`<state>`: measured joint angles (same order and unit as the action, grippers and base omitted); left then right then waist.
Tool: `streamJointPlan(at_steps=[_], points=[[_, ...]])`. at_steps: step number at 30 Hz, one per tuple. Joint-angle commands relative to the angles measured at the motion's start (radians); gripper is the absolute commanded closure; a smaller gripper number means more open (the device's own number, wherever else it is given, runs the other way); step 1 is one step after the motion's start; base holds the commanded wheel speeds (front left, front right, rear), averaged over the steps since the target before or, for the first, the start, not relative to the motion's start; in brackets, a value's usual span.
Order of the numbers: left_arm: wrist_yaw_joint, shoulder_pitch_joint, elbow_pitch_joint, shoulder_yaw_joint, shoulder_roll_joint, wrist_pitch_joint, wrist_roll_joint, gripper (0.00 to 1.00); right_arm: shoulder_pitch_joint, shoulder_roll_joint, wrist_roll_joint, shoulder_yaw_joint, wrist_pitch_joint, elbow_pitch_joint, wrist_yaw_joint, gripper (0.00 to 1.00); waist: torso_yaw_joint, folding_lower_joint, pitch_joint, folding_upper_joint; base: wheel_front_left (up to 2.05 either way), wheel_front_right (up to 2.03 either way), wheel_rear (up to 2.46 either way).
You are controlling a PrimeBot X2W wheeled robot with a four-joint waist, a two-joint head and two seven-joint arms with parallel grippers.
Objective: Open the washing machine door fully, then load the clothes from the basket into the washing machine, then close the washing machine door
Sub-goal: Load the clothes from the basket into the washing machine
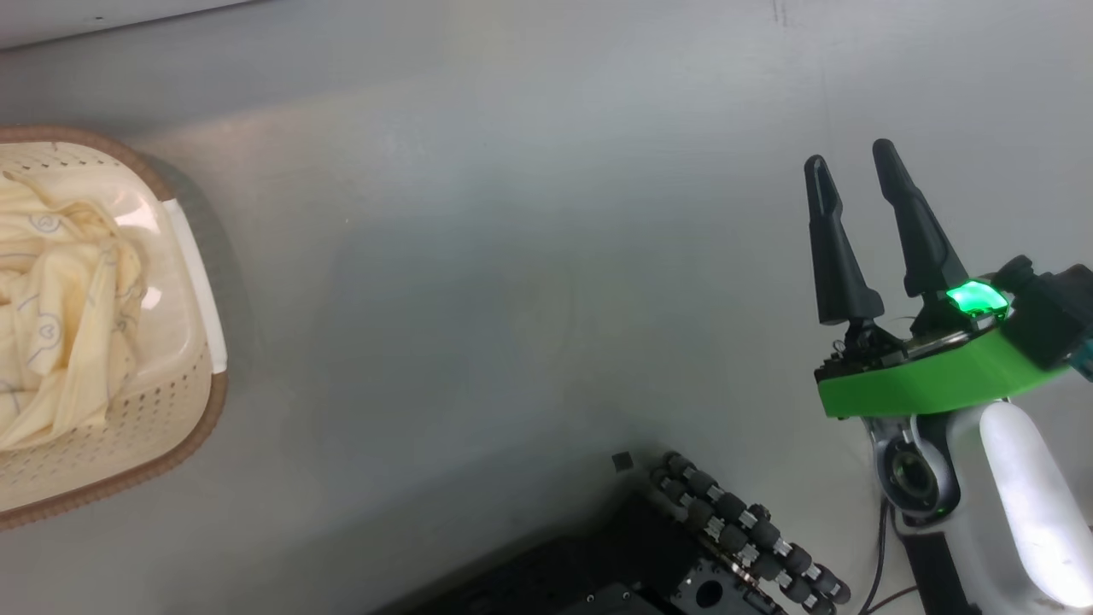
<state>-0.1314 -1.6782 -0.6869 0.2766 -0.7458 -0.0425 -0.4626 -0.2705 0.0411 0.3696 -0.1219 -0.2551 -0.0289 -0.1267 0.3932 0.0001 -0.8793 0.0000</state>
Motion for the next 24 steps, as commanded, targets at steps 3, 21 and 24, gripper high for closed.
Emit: streamJointPlan(at_steps=[3,21,24], points=[[0.001,-0.077,0.009,-0.014,-0.044,-0.07,0.005,1.0,0.011,0.009,0.009,-0.016,-0.007,-0.029,-0.004,0.0,-0.002,-0.0001,-0.009,0.0,0.0,0.0,0.0],[0.001,0.028,-0.14,0.066,-0.02,0.015,-0.207,0.0,-0.016,0.009,-0.001,-0.003,-0.007,-0.022,-0.004,0.0,-0.042,-0.0001,-0.005,0.0,0.0,0.0,0.0],[0.001,0.07,-0.138,0.081,-0.01,0.02,-0.22,0.0,-0.018,0.009,-0.011,0.008,-0.007,-0.022,-0.004,0.0,-0.061,-0.0001,0.006,0.0,0.0,0.0,0.0]])
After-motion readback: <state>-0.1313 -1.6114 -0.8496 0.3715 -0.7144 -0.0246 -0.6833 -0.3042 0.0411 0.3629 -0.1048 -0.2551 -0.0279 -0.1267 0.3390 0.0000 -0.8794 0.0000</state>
